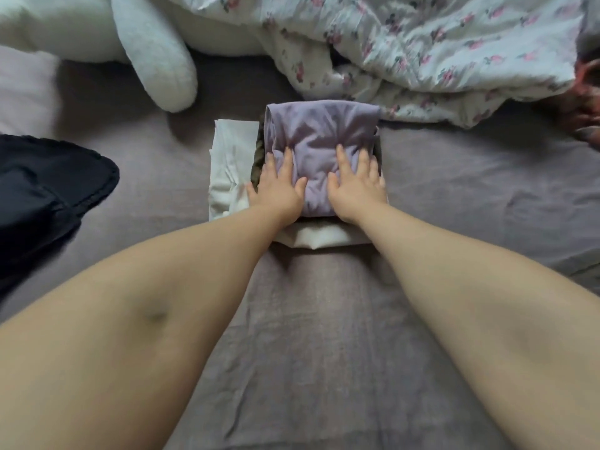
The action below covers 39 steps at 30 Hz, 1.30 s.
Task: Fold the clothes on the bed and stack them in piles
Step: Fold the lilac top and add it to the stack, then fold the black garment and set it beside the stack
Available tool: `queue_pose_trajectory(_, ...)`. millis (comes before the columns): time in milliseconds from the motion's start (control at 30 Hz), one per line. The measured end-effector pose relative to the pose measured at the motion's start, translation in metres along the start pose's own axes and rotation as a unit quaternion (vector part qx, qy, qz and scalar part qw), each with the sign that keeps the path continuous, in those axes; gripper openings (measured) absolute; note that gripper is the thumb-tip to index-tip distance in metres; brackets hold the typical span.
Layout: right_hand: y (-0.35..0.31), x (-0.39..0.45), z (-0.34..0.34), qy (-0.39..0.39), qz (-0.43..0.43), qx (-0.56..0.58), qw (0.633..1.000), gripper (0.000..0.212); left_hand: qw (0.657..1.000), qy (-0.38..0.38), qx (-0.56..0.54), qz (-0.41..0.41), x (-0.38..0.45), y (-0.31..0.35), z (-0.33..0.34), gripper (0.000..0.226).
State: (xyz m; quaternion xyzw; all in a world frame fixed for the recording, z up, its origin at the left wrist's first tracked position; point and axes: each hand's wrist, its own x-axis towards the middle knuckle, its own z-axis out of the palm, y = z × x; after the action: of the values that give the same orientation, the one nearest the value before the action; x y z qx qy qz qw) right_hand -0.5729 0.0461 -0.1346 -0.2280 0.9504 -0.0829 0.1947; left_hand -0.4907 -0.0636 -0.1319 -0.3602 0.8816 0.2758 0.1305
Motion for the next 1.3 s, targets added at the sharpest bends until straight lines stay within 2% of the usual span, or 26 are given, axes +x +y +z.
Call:
queue_pose_trajectory(33, 0.0, -0.007, 0.002, 0.032, -0.005, -0.006, 0.999, 0.06, 0.999, 0.025, 0.027, 0.005, -0.006, -0.001, -0.001, 0.061)
queue_pose_trajectory(67, 0.001, -0.018, 0.004, 0.08, -0.013, -0.014, 0.997, 0.061, 0.993, 0.082, 0.07, 0.038, -0.015, -0.004, 0.001, 0.061)
queue_pose_trajectory(133, 0.011, -0.046, 0.013, 0.168, -0.048, -0.023, 0.984, 0.062, 0.941, 0.216, 0.145, 0.215, -0.038, -0.005, 0.014, 0.062)
queue_pose_trajectory(167, 0.019, -0.061, 0.019, 0.181, -0.071, -0.029, 0.98, 0.063, 0.905, 0.236, 0.17, 0.311, -0.052, -0.006, 0.026, 0.063)
queue_pose_trajectory(200, 0.028, -0.076, 0.026, 0.179, -0.087, -0.031, 0.979, 0.063, 0.884, 0.237, 0.178, 0.361, -0.067, -0.007, 0.039, 0.064)
queue_pose_trajectory(233, 0.04, -0.09, 0.034, 0.187, -0.093, -0.029, 0.978, 0.062, 0.884, 0.23, 0.169, 0.369, -0.082, -0.009, 0.055, 0.064)
queue_pose_trajectory(333, 0.076, -0.141, 0.057, 0.229, -0.017, -0.005, 0.973, 0.058, 0.93, 0.162, 0.142, 0.298, -0.13, -0.018, 0.099, 0.064)
queue_pose_trajectory(400, 0.101, -0.187, 0.072, 0.217, 0.05, -0.001, 0.975, 0.062, 0.943, 0.104, 0.144, 0.282, -0.166, -0.025, 0.125, 0.066)
queue_pose_trajectory(500, 0.142, -0.264, 0.089, 0.159, 0.133, -0.023, 0.978, 0.066, 0.953, 0.028, 0.153, 0.258, -0.218, -0.026, 0.152, 0.081)
queue_pose_trajectory(600, 0.182, -0.32, 0.091, 0.057, 0.209, -0.031, 0.976, 0.07, 0.956, -0.037, 0.184, 0.226, -0.248, -0.019, 0.171, 0.098)
queue_pose_trajectory(700, 0.213, -0.335, 0.068, -0.025, 0.163, -0.021, 0.986, 0.084, 0.96, -0.065, 0.205, 0.181, -0.246, -0.001, 0.175, 0.107)
queue_pose_trajectory(733, 0.222, -0.334, 0.053, -0.016, 0.142, 0.004, 0.99, 0.087, 0.956, -0.08, 0.228, 0.164, -0.243, 0.006, 0.172, 0.108)
queue_pose_trajectory(800, 0.24, -0.334, 0.015, 0.085, 0.138, 0.028, 0.986, 0.076, 0.949, -0.124, 0.257, 0.134, -0.242, 0.018, 0.168, 0.106)
queue_pose_trajectory(867, 0.263, -0.335, -0.023, 0.216, 0.162, -0.031, 0.962, 0.064, 0.945, -0.14, 0.275, 0.113, -0.243, 0.025, 0.163, 0.105)
queue_pose_trajectory(900, 0.276, -0.336, -0.04, 0.239, 0.198, -0.061, 0.949, 0.065, 0.943, -0.142, 0.281, 0.108, -0.244, 0.029, 0.16, 0.105)
queue_pose_trajectory(933, 0.291, -0.338, -0.053, 0.227, 0.245, -0.066, 0.94, 0.07, 0.941, -0.149, 0.285, 0.101, -0.245, 0.031, 0.159, 0.106)
queue_pose_trajectory(1000, 0.315, -0.34, -0.068, 0.15, 0.328, 0.033, 0.932, 0.075, 0.937, -0.165, 0.296, 0.088, -0.246, 0.039, 0.155, 0.107)
queue_pose_trajectory(1067, 0.325, -0.341, -0.071, 0.118, 0.354, 0.174, 0.911, 0.05, 0.929, -0.176, 0.314, 0.079, -0.246, 0.046, 0.152, 0.108)
queue_pose_trajectory(1100, 0.325, -0.342, -0.07, 0.134, 0.36, 0.194, 0.902, 0.036, 0.927, -0.182, 0.32, 0.073, -0.247, 0.049, 0.15, 0.107)
queue_pose_trajectory(1167, 0.318, -0.344, -0.065, 0.173, 0.377, 0.205, 0.886, 0.027, 0.929, -0.19, 0.311, 0.06, -0.251, 0.055, 0.147, 0.104)
queue_pose_trajectory(1233, 0.307, -0.347, -0.057, 0.165, 0.354, 0.223, 0.893, 0.019, 0.938, -0.204, 0.276, 0.052, -0.259, 0.057, 0.146, 0.096)
queue_pose_trajectory(1300, 0.3, -0.351, -0.05, 0.138, 0.356, 0.229, 0.895, 0.04, 0.944, -0.222, 0.237, 0.063, -0.276, 0.053, 0.148, 0.085)
